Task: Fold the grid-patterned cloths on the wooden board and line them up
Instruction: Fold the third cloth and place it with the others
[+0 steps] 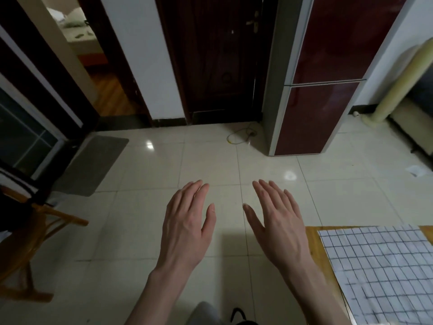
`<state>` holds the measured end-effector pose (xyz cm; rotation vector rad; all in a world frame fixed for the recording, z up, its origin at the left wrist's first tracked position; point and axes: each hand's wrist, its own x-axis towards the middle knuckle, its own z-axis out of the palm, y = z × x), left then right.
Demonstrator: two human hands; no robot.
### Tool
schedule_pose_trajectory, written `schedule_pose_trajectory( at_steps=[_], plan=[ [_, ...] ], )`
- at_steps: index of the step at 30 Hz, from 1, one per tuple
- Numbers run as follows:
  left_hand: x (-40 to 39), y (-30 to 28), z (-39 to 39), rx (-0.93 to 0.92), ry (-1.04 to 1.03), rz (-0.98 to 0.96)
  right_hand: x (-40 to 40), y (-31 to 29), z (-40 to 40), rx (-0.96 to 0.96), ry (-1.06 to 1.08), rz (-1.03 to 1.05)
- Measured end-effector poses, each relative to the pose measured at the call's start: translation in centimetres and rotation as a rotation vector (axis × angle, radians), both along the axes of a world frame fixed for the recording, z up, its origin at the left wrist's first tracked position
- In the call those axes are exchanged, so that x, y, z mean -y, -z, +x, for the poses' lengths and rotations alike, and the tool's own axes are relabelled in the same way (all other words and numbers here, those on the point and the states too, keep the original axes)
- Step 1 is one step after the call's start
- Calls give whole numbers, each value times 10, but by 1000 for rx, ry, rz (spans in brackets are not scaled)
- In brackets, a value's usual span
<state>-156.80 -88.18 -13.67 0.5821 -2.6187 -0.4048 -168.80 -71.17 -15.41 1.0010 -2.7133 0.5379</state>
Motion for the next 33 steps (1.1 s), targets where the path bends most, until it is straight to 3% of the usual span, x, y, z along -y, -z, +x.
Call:
schedule_pose_trajectory(
  at_steps=[14, 21, 33],
  plan=[
    [144, 18, -214, 47, 250, -31, 111, 14, -164, 39, 242, 76],
    [211, 23, -327, 130, 400, -96, 162, 11, -237, 74, 474, 90],
    [189, 29, -484, 87, 728, -62, 148, 11, -321, 122, 828, 65]
  ],
)
